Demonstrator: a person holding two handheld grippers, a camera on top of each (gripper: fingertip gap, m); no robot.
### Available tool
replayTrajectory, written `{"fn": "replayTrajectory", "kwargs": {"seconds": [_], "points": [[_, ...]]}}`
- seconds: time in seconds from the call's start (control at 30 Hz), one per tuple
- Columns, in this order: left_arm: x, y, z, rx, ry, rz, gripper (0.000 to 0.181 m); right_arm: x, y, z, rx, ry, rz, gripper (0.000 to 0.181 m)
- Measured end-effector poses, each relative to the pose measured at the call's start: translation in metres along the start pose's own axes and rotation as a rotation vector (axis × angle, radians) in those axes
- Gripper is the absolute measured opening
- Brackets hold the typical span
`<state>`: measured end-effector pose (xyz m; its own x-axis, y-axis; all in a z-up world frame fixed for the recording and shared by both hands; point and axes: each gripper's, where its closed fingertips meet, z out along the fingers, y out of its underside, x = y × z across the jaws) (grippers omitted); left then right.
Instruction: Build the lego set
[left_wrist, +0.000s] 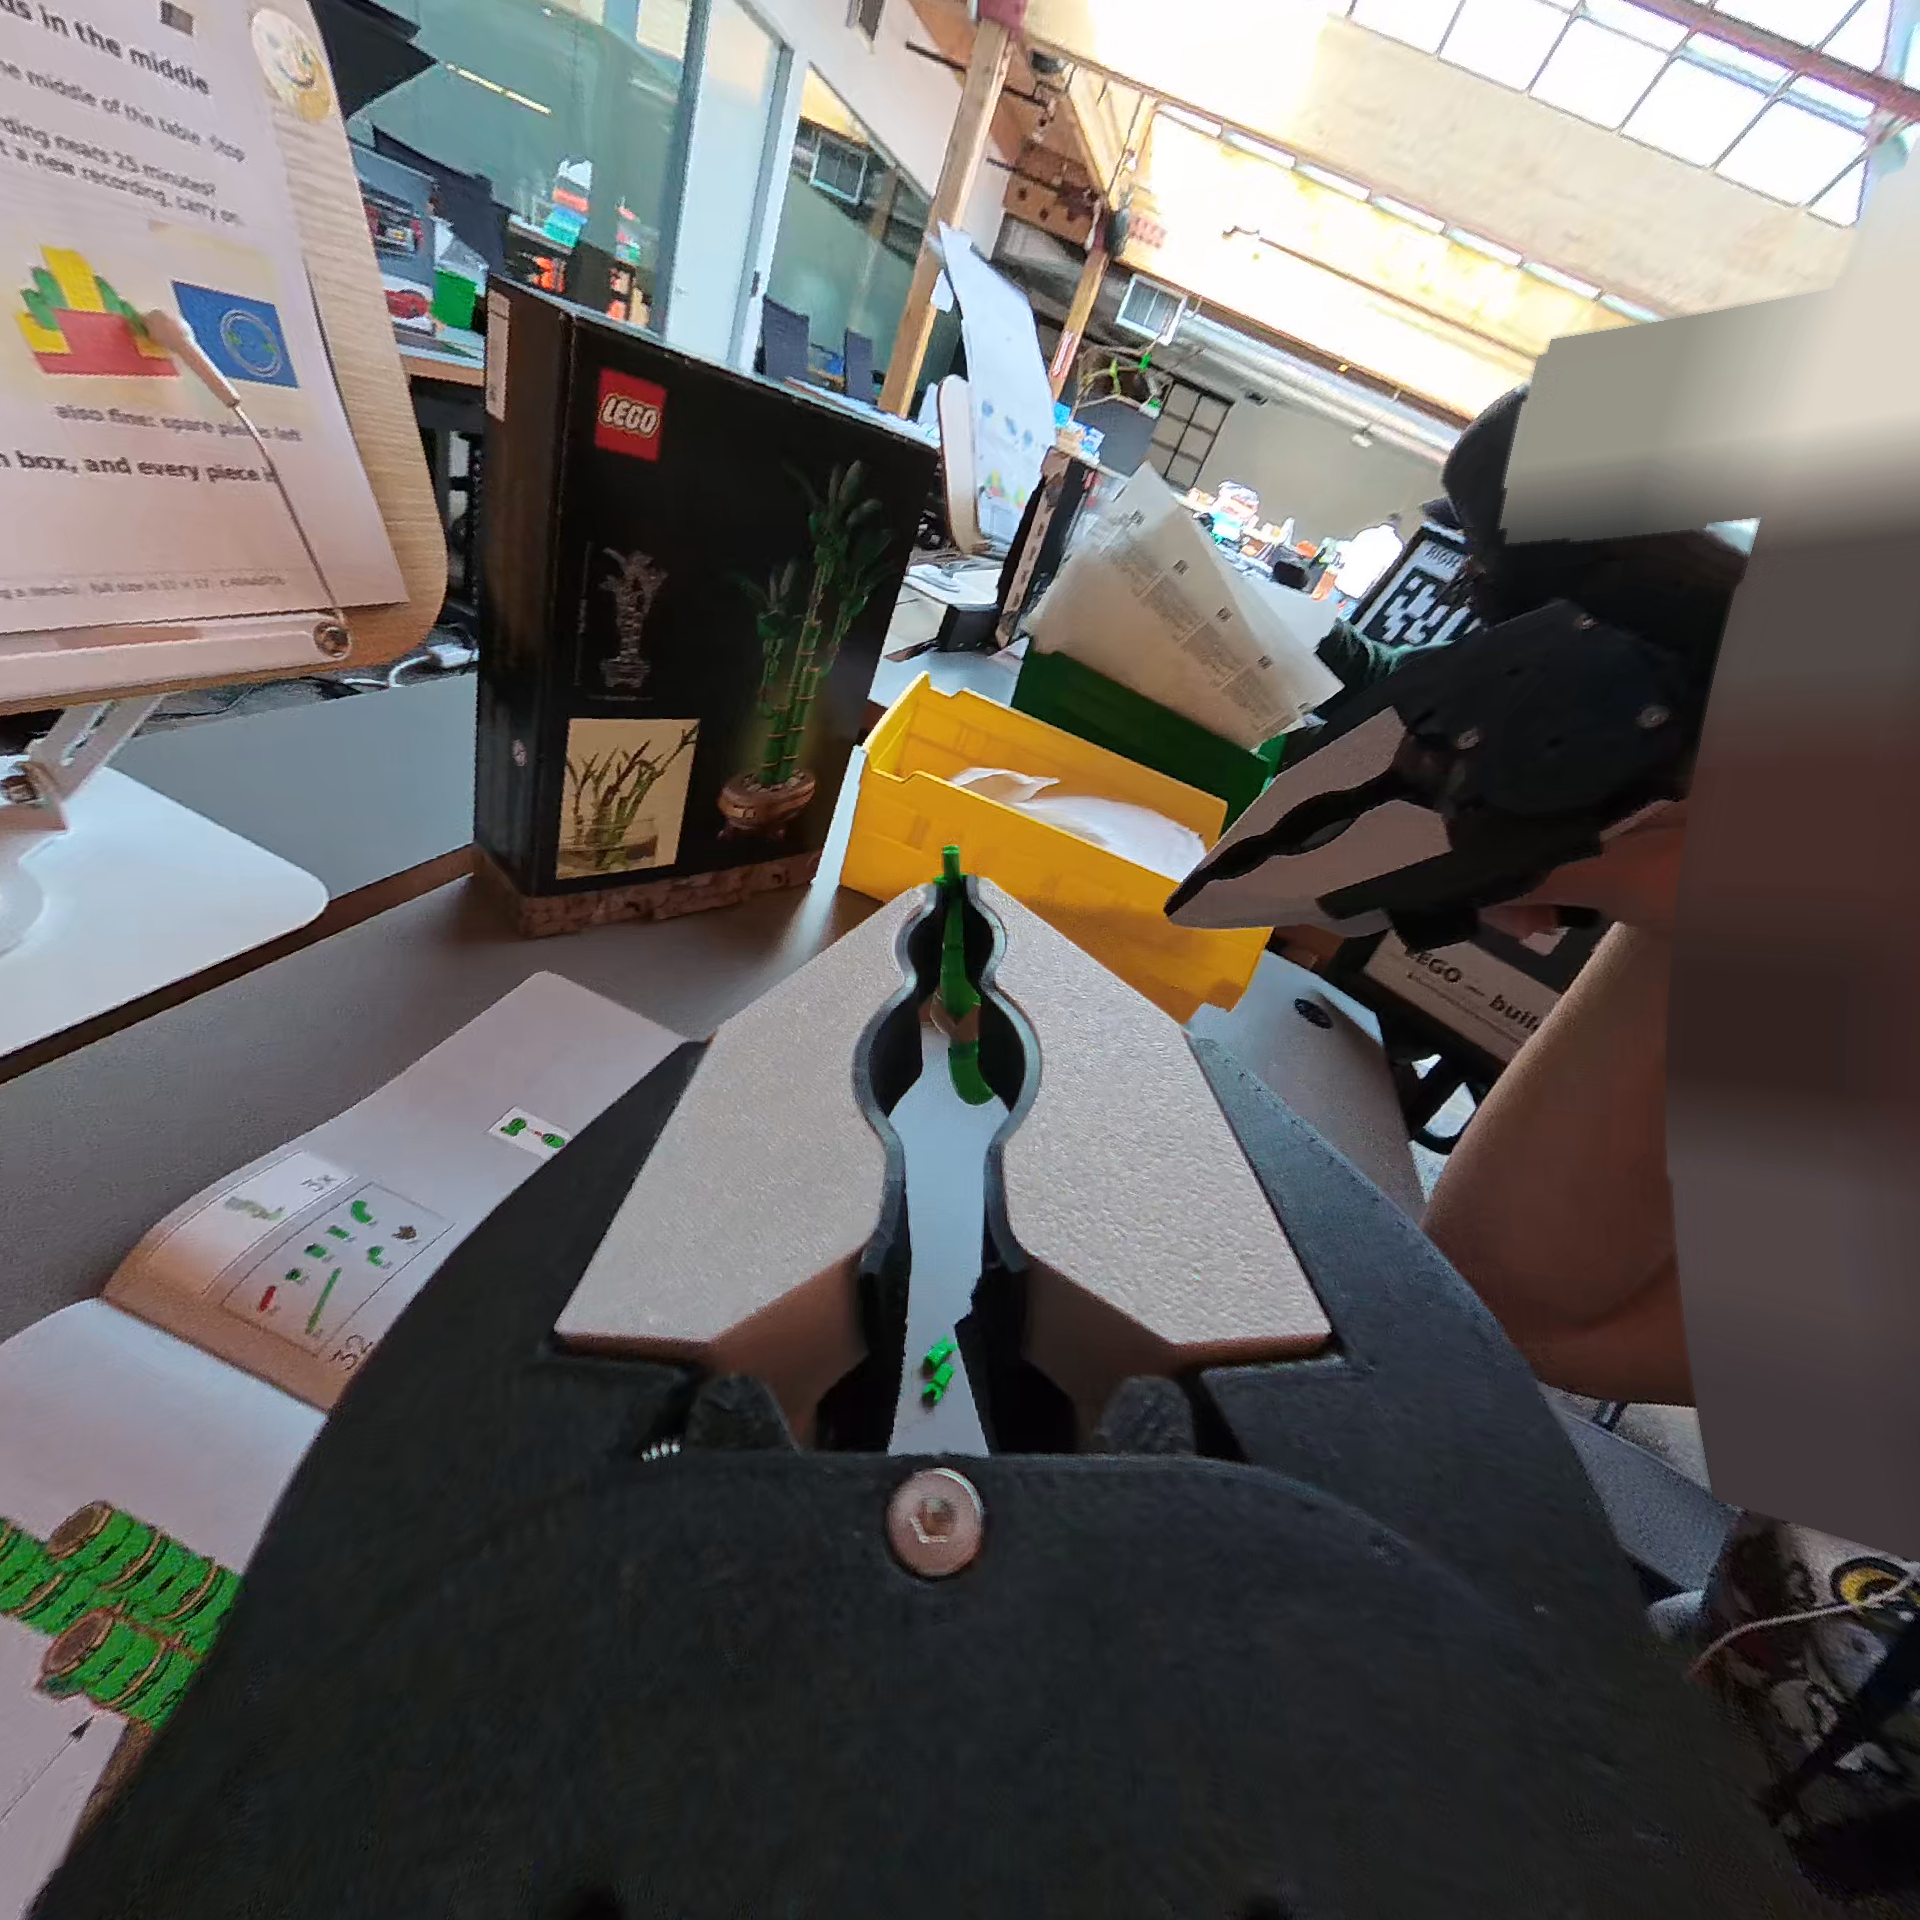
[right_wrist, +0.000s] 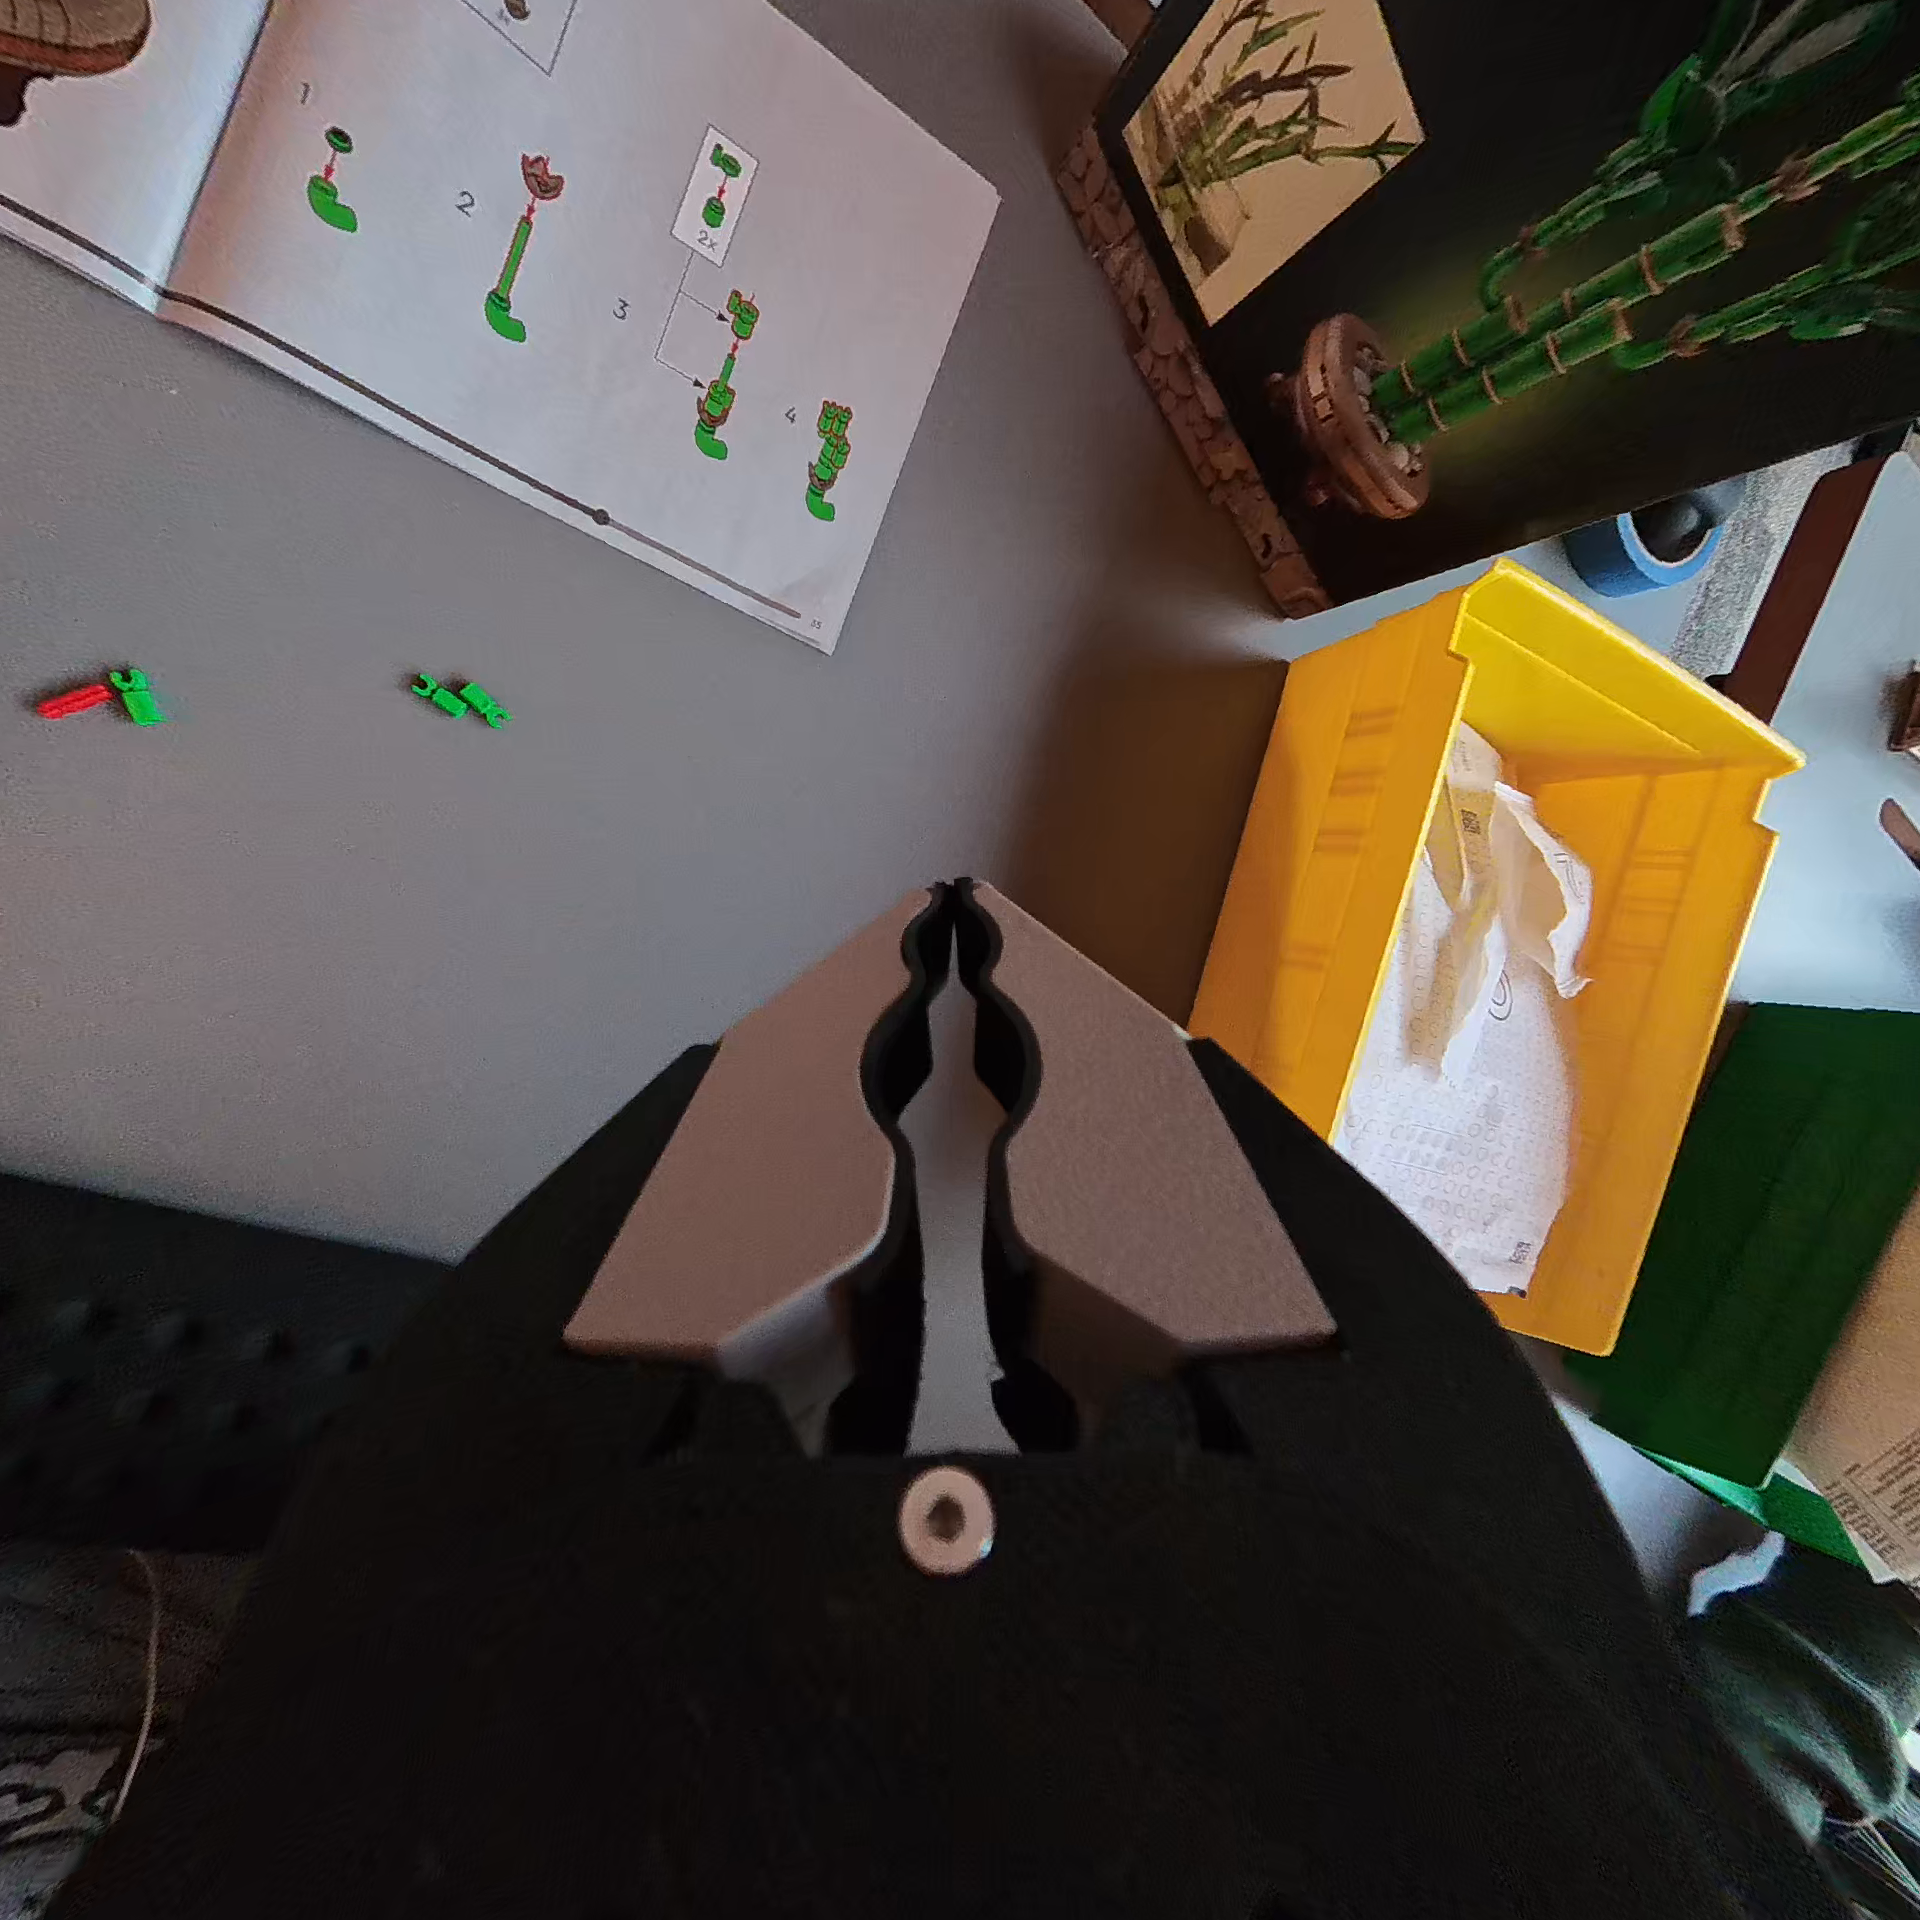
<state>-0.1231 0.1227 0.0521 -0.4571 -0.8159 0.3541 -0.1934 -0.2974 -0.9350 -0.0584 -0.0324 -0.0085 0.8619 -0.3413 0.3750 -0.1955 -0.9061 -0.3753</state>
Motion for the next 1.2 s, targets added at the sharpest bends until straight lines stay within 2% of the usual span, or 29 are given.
{"fn": "replayTrajectory", "kwargs": {"seconds": [0.03, 0.17, 0.4, 0.63, 0.8, 0.9, 1.0, 1.1, 1.2], "points": [[-0.002, 0.002, 0.001, -0.007, -0.012, 0.005, 0.001, 0.000, 0.001, 0.002, -0.011, -0.005, -0.006, 0.000], [-0.004, 0.009, 0.005, -0.032, -0.017, 0.003, 0.001, 0.002, 0.012, 0.011, -0.085, 0.008, -0.025, 0.000], [-0.006, 0.005, 0.001, -0.013, -0.011, -0.015, 0.001, 0.002, 0.015, 0.018, -0.121, 0.023, -0.049, 0.000], [0.007, -0.016, -0.012, 0.038, 0.007, 0.010, 0.001, 0.025, 0.020, 0.024, -0.127, 0.018, 0.024, 0.000], [0.017, -0.031, -0.026, 0.067, 0.019, 0.027, 0.001, 0.043, 0.010, 0.022, -0.066, 0.026, 0.067, 0.000], [0.025, -0.039, -0.030, 0.093, 0.054, 0.012, 0.001, 0.061, -0.013, 0.014, 0.052, 0.069, 0.131, 0.000], [0.034, -0.042, -0.030, 0.107, 0.099, -0.009, 0.001, 0.063, -0.048, 0.000, 0.240, 0.026, 0.176, 0.004], [0.044, -0.041, -0.028, 0.089, 0.134, -0.010, 0.001, 0.033, -0.087, -0.017, 0.451, -0.164, 0.094, 0.008], [0.050, -0.040, -0.027, 0.088, 0.160, -0.040, 0.001, -0.010, -0.122, -0.043, 0.748, -0.307, -0.172, 0.018]]}}
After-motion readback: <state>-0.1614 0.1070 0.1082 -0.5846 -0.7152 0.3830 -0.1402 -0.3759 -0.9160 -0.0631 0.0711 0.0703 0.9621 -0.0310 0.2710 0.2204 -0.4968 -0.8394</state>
